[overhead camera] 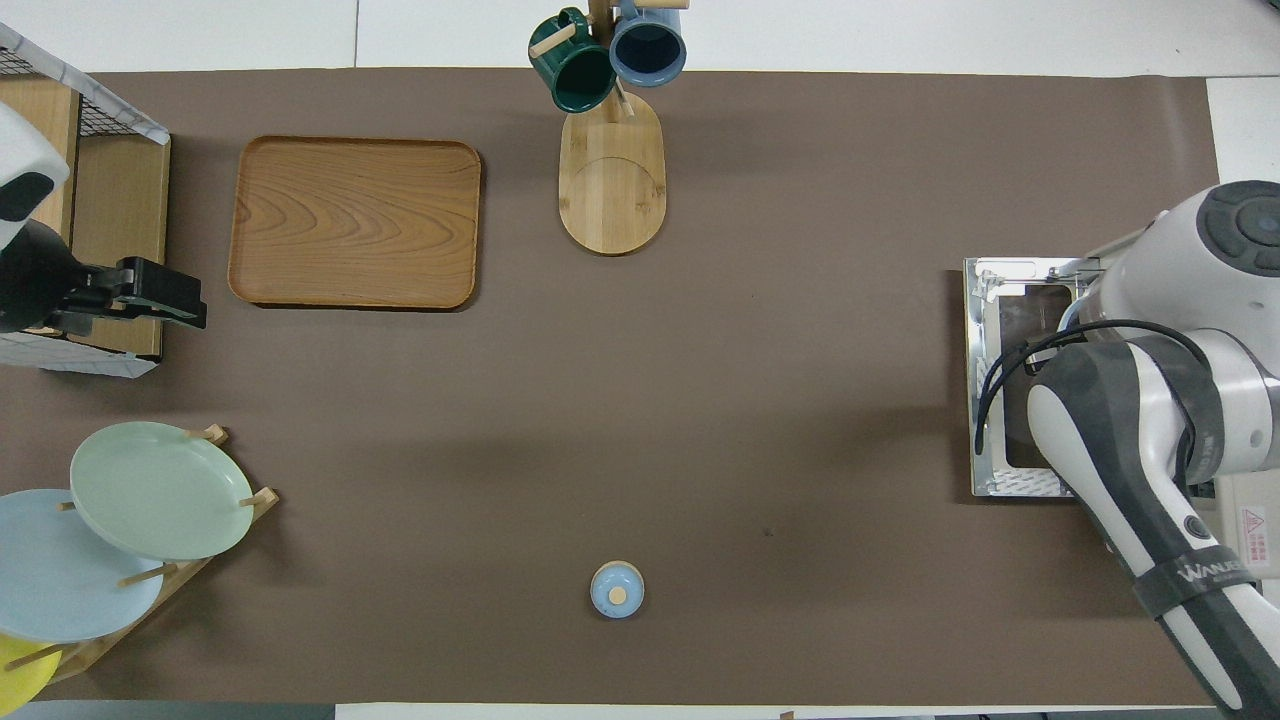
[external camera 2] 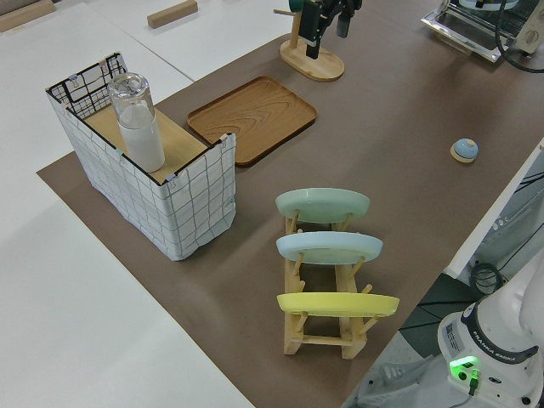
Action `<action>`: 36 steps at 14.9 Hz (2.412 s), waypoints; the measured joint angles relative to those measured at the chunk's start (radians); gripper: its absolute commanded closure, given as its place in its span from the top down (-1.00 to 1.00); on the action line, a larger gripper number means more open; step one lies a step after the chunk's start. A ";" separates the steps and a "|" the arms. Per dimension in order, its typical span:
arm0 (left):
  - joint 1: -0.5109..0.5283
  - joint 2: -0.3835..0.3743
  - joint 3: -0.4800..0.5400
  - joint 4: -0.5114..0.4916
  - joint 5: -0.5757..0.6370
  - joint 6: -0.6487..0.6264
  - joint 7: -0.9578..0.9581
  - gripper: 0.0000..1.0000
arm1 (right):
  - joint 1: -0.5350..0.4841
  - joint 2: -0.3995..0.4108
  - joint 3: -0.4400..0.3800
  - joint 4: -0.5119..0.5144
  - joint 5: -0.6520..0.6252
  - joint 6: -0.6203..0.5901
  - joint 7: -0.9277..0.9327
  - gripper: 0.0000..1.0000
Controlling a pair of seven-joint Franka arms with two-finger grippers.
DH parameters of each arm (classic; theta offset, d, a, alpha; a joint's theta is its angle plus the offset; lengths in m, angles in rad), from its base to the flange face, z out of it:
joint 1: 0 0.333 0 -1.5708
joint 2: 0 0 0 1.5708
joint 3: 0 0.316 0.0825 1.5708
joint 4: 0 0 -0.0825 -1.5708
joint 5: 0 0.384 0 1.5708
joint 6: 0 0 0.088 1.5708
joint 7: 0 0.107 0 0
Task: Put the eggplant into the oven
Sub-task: 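Open the right gripper inside the oven and withdraw it, then push the oven door shut with the right gripper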
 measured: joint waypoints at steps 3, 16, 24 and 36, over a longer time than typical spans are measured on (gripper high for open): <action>-0.003 -0.001 -0.001 0.007 0.000 0.000 0.000 1.00 | -0.053 -0.023 0.002 -0.100 0.000 0.127 -0.081 -0.71; 0.000 -0.001 0.004 0.027 0.002 -0.006 0.072 1.00 | 0.120 -0.019 0.028 -0.090 0.121 0.191 0.111 -1.00; 0.038 -0.001 -0.018 0.027 0.002 -0.011 0.081 1.00 | 0.090 0.087 0.021 -0.154 0.133 0.297 0.178 -1.00; 0.044 -0.001 -0.018 0.027 0.002 -0.011 0.081 1.00 | 0.081 0.100 0.039 -0.162 -0.057 0.299 0.119 -1.00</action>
